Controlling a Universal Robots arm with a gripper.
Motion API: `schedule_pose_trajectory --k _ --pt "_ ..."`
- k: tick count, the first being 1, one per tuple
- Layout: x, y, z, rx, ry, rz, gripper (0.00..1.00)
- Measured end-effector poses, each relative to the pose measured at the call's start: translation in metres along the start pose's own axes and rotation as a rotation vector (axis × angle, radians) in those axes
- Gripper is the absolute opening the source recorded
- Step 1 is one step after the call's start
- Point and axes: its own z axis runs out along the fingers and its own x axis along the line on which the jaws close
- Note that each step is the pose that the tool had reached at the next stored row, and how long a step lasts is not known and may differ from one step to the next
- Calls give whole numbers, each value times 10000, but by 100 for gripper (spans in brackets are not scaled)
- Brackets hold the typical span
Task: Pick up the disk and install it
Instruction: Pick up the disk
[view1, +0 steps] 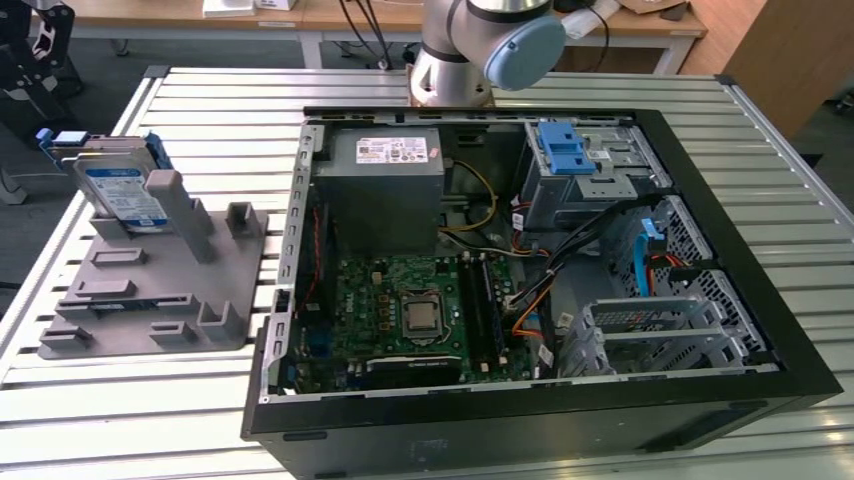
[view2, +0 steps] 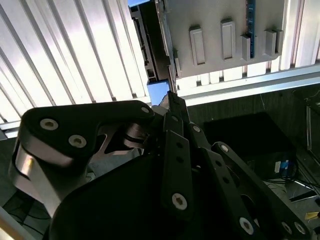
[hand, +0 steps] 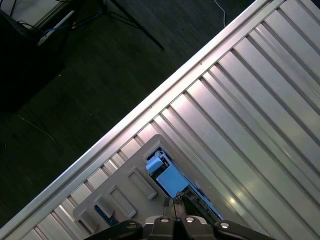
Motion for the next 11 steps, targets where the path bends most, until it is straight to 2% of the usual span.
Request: schedule_pose_trajectory --k 2,11 --pt "0 0 1 -2 5 -147 11" --pt "0 -1 16 -23 77 -1788 11"
